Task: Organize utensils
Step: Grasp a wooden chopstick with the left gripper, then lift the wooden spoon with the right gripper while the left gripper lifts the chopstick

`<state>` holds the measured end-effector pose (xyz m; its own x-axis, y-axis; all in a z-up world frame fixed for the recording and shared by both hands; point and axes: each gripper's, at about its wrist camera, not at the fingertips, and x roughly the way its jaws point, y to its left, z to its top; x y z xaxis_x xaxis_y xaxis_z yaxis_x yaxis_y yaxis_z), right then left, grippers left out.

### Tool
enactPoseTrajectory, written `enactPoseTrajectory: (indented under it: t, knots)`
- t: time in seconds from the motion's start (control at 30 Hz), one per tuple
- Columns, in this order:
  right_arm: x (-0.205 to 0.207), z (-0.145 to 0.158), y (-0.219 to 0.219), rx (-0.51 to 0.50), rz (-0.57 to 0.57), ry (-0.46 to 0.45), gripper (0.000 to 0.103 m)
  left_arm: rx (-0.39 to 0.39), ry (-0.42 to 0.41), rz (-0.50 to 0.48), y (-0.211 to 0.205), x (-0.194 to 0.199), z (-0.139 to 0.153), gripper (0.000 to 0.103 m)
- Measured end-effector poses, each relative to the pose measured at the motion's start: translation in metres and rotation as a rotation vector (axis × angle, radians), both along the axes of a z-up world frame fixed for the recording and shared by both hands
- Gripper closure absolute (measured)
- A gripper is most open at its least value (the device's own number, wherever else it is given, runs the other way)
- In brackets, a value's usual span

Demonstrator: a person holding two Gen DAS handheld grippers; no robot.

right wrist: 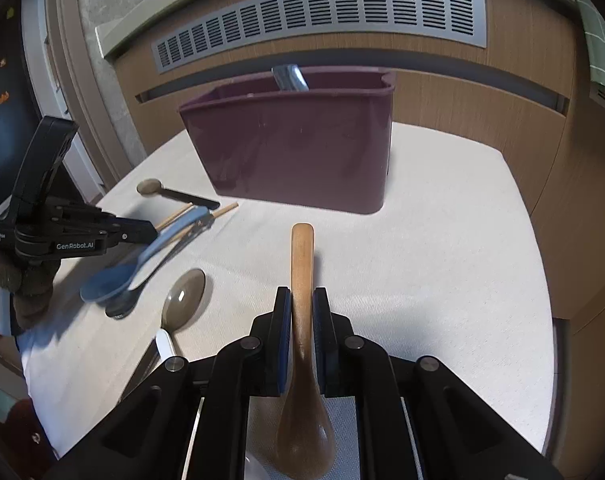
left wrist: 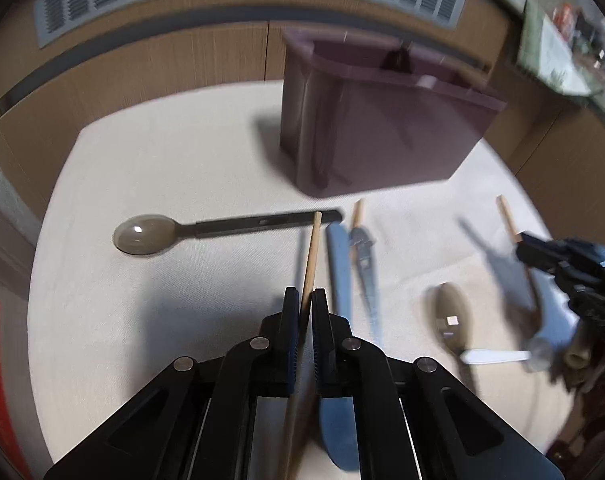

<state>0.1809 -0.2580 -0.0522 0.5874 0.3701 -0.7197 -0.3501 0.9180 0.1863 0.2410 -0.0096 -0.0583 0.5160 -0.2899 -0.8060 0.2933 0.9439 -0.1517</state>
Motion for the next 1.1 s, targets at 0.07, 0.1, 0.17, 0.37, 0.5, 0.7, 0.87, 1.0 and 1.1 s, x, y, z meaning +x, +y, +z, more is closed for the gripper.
enactPoseTrajectory:
  t: [0.07, 0.1, 0.17, 0.37, 0.5, 0.7, 0.87, 1.0, 1.1]
  knots:
    - [-0.001, 0.004, -0.001, 0.005, -0.003, -0.012, 0.093, -0.03, -0.046, 0.008, 0.005, -0.013, 0.016, 0.098]
    - [-0.002, 0.006, -0.002, 0.007, -0.005, -0.016, 0.093, -0.042, -0.065, 0.011, 0.007, -0.017, 0.024, 0.098]
    - [-0.003, 0.01, -0.003, 0.012, -0.01, -0.023, 0.093, -0.076, -0.121, 0.014, 0.011, -0.03, 0.044, 0.098]
    - [-0.007, 0.025, -0.002, 0.035, -0.012, -0.058, 0.093, -0.12, -0.228, 0.01, 0.011, -0.049, 0.079, 0.098]
    - [-0.011, 0.038, 0.0, 0.032, -0.015, -0.09, 0.093, -0.156, -0.249, 0.011, 0.013, -0.053, 0.091, 0.098]
    - [-0.014, 0.056, -0.003, 0.036, -0.039, -0.13, 0.093, -0.198, -0.362, 0.015, 0.011, -0.063, 0.131, 0.098]
    - [-0.009, 0.105, -0.004, 0.014, -0.051, -0.239, 0.093, -0.217, -0.562, -0.002, 0.003, -0.068, 0.21, 0.098]
    - [-0.009, 0.189, -0.005, 0.002, -0.059, -0.448, 0.093, -0.298, -0.748, 0.05, 0.002, -0.069, 0.267, 0.098]
    - [-0.008, 0.234, -0.004, 0.019, -0.089, -0.561, 0.093, -0.38, -0.799, 0.113, 0.007, -0.053, 0.283, 0.098]
